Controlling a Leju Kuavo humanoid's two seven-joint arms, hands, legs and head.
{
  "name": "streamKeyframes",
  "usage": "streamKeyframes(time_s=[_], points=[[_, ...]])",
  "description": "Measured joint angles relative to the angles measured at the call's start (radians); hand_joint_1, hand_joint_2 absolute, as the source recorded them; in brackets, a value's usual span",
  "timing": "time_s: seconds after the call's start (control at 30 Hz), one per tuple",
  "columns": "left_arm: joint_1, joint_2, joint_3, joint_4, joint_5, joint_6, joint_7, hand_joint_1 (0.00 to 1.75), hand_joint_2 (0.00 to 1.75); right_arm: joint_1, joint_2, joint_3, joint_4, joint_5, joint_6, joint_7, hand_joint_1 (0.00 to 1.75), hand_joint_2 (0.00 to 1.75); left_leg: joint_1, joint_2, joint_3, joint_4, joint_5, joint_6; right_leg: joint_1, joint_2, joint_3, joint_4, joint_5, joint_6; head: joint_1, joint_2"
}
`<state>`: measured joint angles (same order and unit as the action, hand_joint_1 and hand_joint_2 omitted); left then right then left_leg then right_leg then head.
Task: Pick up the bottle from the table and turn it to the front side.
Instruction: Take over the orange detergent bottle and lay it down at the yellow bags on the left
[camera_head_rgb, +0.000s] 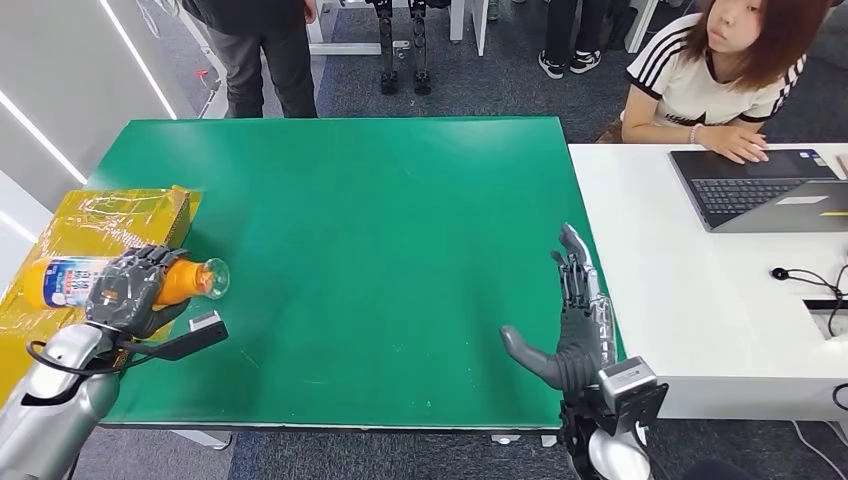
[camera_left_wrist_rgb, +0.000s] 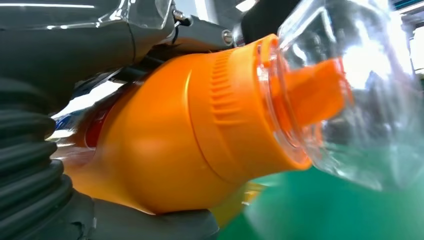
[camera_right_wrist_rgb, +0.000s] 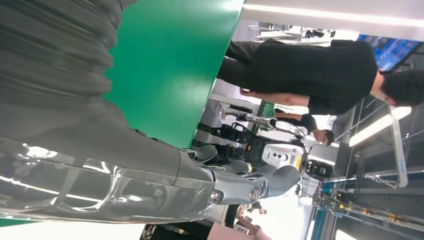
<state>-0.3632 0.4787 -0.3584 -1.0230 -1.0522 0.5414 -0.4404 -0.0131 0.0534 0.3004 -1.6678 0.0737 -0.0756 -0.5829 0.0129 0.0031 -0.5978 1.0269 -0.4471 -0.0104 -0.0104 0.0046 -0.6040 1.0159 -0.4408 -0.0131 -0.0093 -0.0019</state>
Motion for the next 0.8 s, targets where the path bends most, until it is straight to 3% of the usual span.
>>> streamKeyframes(time_s=[0.17,0.4,0.53,0.67,0.8], points=[[0.001,-0.054,-0.016,0.080,-0.002,0.036,0.000,1.75,1.75,-0.010,0.000,0.023,0.005,0.013,0.000,0.012,0.00,1.75,0.000,0.000,0.000,0.000,0.000,0.000,0.000,0.000,0.000,0.000,0.000,0.000,0.000,0.000],[-0.017,-0.090,-0.020,0.178,-0.030,0.044,0.024,1.71,1.75,-0.012,-0.001,0.031,0.005,0.028,0.000,0.027,0.00,1.75,0.000,0.000,0.000,0.000,0.000,0.000,0.000,0.000,0.000,0.000,0.000,0.000,0.000,0.000],[-0.066,-0.114,-0.020,0.328,-0.064,0.093,0.032,1.36,1.75,-0.011,-0.001,0.031,-0.001,0.050,0.002,0.044,0.00,1.75,0.000,0.000,0.000,0.000,0.001,0.000,0.000,0.000,0.000,0.000,0.000,0.000,0.000,0.000],[-0.106,-0.138,-0.020,0.438,-0.087,0.118,0.034,0.00,1.75,-0.012,-0.001,0.035,-0.006,0.062,0.005,0.051,0.00,1.75,0.000,0.000,0.000,0.000,0.001,-0.001,0.000,0.000,0.000,0.000,0.000,0.000,0.000,0.000],[-0.132,-0.155,-0.020,0.494,-0.117,0.138,0.052,0.00,1.75,-0.012,-0.001,0.041,-0.006,0.068,0.006,0.055,0.00,1.75,0.000,0.000,0.000,0.000,0.001,-0.001,0.000,0.000,0.000,0.000,0.000,0.000,0.000,0.000]])
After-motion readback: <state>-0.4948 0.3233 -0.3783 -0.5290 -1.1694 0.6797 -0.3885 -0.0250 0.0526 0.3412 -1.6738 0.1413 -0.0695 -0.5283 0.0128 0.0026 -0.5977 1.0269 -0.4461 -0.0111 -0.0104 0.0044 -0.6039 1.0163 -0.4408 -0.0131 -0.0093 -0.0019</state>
